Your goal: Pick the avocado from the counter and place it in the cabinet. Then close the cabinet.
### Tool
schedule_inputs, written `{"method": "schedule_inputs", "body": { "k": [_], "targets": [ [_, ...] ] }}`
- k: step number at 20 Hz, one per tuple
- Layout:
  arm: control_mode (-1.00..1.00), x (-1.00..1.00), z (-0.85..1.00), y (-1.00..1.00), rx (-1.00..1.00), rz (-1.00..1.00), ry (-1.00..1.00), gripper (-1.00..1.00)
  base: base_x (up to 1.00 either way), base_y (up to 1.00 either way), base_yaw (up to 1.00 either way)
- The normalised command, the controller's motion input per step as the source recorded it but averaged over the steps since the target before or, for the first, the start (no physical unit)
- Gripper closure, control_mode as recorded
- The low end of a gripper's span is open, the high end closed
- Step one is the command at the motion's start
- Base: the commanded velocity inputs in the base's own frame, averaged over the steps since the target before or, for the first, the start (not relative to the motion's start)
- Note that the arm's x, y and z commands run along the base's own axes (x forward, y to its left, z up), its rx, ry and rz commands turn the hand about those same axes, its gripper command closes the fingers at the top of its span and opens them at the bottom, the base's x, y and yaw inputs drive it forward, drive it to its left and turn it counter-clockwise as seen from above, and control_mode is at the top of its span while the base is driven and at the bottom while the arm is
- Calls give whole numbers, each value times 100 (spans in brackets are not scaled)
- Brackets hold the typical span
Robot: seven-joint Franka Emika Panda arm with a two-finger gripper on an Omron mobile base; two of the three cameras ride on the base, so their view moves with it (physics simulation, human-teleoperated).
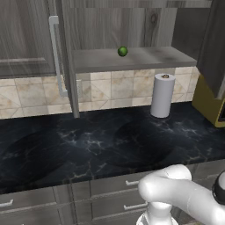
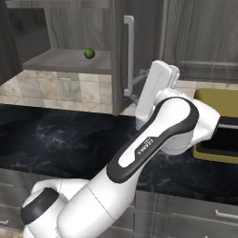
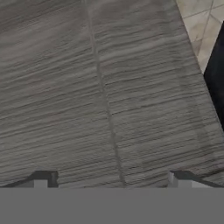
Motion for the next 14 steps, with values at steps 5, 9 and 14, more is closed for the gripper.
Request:
{"method": "schedule_inputs", "body": {
  "k": [5, 9, 14],
  "targets": [
    [-100, 52, 0, 100, -2, -4, 0, -100, 0, 0, 0],
    [-100, 60, 1, 99, -1, -19, 0, -100, 0, 0, 0],
    [-100, 70, 13, 82, -1, -34, 5, -100, 0, 0, 0]
  ]
}}
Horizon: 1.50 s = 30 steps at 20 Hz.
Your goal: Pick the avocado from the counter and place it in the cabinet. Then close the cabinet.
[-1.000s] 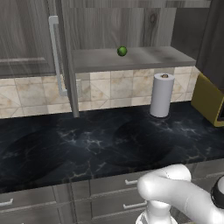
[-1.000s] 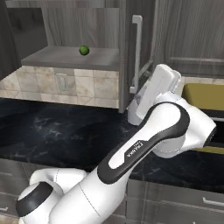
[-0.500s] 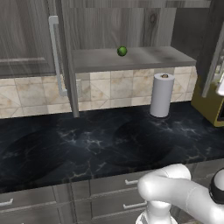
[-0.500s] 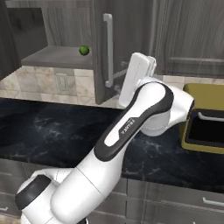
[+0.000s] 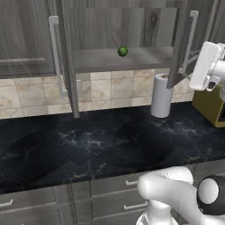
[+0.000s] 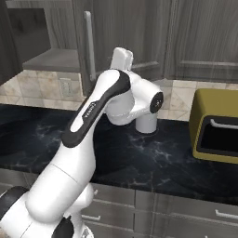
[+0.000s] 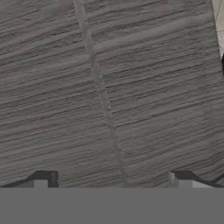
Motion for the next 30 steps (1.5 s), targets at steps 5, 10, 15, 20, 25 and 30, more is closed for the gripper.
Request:
{"method": "schedule_inputs", "body": {
  "k": [5, 10, 15, 20, 25, 30],
  "targets": [
    [-100, 76, 18, 45, 0, -43, 16, -100, 0, 0, 0],
    [-100, 82, 0, 21, 0, -43, 18, -100, 0, 0, 0],
    [-100, 86, -4, 0, 0, -27, 15, -100, 0, 0, 0],
    [-100, 78, -35, -4, 0, -13, 4, -100, 0, 0, 0],
    [-100, 28, -46, -22, 6, -1, -4, -100, 0, 0, 0],
    [-100, -10, -18, -36, 12, 0, -1, -100, 0, 0, 0]
  ]
}}
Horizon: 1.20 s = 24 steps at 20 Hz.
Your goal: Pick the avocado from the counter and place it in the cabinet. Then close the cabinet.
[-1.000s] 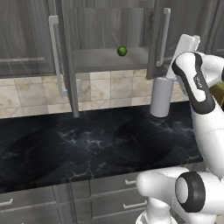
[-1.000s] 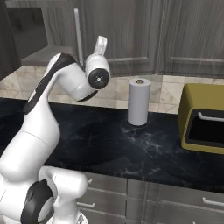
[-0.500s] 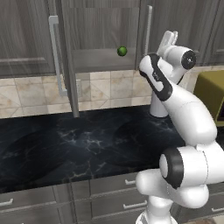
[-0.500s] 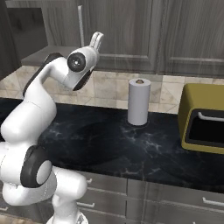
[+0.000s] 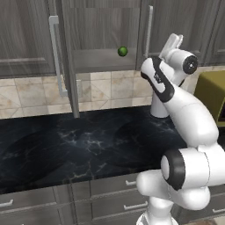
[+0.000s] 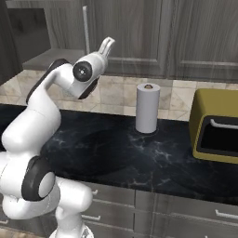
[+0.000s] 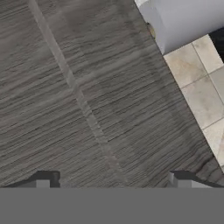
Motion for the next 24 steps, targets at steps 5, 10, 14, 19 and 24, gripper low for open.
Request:
{"method": "schedule_inputs", "body": {
  "k": [5, 10, 14, 19, 24],
  "targets": [
    [-100, -94, 8, -39, 9, -1, 0, -100, 0, 0, 0],
    [-100, -100, 40, -19, 4, -1, 0, -100, 0, 0, 0],
    [-100, -100, 48, 0, 0, 0, 8, -100, 0, 0, 0],
    [-100, -100, 47, 22, 0, 0, 22, -100, 0, 0, 0],
    [-100, -100, 6, 45, -6, 0, 24, -100, 0, 0, 0]
  ]
}}
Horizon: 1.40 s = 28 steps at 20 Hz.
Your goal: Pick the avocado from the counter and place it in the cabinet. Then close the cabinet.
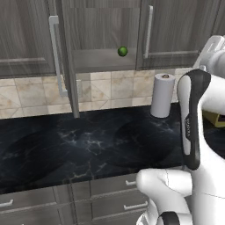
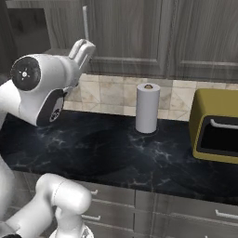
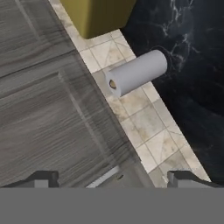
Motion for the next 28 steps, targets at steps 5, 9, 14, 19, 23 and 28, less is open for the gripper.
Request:
{"method": "schedule_inputs", "body": {
  "k": [5, 9, 14, 19, 23, 28],
  "targets": [
    [-100, -100, 0, 59, -11, 0, 4, -100, 0, 0, 0],
    [-100, -100, -1, 76, -18, 3, 0, -100, 0, 0, 0],
    [-100, -88, 0, 61, -16, 9, -1, -100, 0, 0, 0],
    [-100, -60, 0, 56, -12, 11, -10, -100, 0, 0, 0],
    [-100, -34, 0, 61, -9, 8, -10, -100, 0, 0, 0],
    [-100, -3, 0, 79, -9, 6, 0, -100, 0, 0, 0]
  ]
}}
